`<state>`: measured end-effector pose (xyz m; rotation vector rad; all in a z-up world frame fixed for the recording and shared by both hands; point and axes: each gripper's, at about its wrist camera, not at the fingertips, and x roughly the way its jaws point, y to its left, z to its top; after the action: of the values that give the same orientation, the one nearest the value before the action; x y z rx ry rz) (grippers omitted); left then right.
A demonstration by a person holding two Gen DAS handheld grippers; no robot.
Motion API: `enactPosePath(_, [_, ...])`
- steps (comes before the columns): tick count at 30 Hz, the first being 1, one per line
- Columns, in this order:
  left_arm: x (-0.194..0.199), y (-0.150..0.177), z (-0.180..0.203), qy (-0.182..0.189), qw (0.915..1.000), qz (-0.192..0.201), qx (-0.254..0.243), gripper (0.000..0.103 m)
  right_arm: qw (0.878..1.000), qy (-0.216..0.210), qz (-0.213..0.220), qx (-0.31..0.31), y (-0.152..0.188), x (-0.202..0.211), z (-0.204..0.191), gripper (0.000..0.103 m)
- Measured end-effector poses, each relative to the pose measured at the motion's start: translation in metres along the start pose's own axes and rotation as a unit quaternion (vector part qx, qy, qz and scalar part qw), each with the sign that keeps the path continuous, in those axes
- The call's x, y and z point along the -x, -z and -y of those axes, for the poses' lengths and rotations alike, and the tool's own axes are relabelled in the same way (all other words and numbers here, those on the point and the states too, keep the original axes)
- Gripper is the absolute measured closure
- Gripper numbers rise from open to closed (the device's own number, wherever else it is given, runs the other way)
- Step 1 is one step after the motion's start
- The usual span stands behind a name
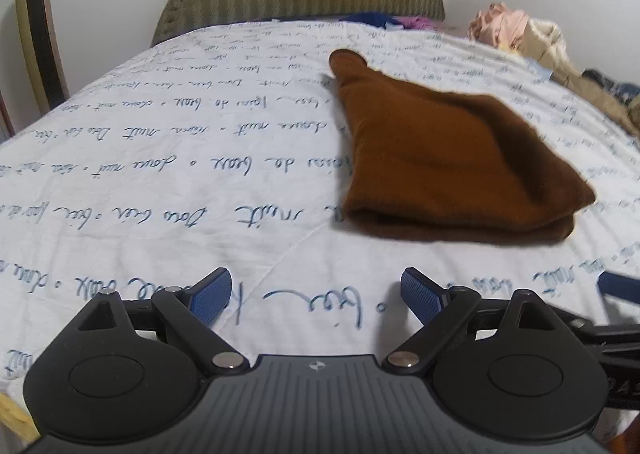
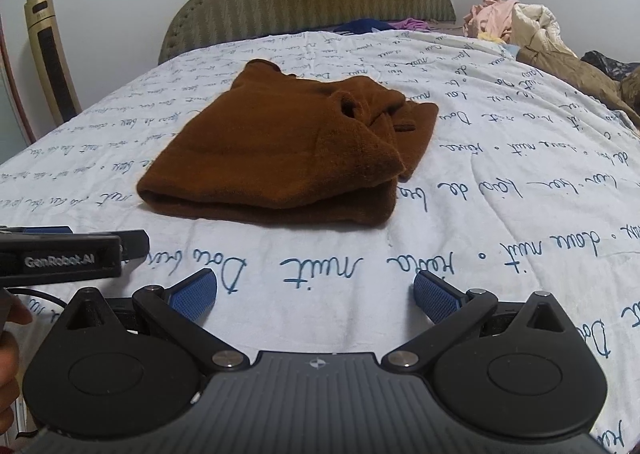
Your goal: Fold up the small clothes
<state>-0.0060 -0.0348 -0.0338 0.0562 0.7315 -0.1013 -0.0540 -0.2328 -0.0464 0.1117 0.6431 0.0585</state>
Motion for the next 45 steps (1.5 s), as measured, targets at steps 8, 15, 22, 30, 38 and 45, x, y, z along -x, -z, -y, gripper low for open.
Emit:
enactPosePath(8, [0.001,0.002,-0.002,0.005,1.0,-0.007,0.004,0.011,1.0,0.011,0.008,0.025,0.0,0.006,-0.01,0.0])
enactPosePath(15, [0.001,0.002,-0.002,0.002,0.9999,-0.009,0.008,0.011,1.0,0.011,0.011,0.022,0.0,0.009,-0.008,0.0])
enactPosePath(22, [0.002,0.003,-0.002,0.002,1.0,-0.007,0.007,0.011,1.0,0.01,0.012,0.024,0.0,0.01,-0.009,0.0])
enactPosePath(30, [0.003,0.003,-0.003,0.0,1.0,-0.006,0.005,0.011,0.999,0.01,0.013,0.027,0.0,0.012,-0.012,0.0])
enactPosePath(38, [0.008,0.003,-0.003,-0.011,0.9999,0.0,0.001,0.011,0.999,0.01,0.017,0.028,0.001,0.018,-0.013,0.0])
enactPosePath(45, [0.011,0.003,-0.002,-0.014,0.9999,0.002,-0.006,0.011,1.0,0.019,0.015,0.012,-0.001,0.024,-0.013,0.0])
